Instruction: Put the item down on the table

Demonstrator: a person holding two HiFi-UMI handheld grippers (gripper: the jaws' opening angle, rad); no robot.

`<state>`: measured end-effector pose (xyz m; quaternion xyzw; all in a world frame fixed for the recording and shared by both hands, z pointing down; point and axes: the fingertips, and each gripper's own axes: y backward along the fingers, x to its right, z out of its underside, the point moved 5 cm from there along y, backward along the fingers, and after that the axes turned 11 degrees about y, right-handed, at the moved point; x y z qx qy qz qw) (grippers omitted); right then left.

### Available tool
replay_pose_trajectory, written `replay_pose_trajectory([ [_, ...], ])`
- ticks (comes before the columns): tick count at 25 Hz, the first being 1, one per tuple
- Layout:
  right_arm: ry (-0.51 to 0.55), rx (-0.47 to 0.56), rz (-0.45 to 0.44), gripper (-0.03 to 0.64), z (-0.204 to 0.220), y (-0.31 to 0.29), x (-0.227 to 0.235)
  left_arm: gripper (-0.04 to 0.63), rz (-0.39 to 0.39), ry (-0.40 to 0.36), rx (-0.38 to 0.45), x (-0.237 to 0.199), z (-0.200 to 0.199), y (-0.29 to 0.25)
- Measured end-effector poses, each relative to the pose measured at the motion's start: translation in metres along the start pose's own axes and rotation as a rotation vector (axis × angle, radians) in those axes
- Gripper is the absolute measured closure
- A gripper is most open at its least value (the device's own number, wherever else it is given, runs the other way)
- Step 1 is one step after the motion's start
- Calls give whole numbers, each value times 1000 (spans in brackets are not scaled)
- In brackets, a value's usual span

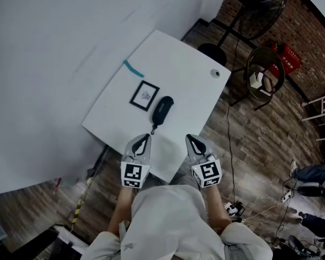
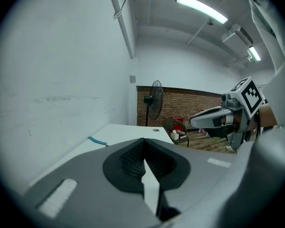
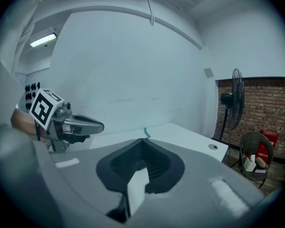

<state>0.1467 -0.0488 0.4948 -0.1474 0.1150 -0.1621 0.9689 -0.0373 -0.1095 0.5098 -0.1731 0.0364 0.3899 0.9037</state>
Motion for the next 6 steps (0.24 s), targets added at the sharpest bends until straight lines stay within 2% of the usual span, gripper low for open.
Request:
replay_pose_trajectory([
  [6,4,-4,-5,612,-1,-1,-3,580,6,4,9,1,-1,1],
])
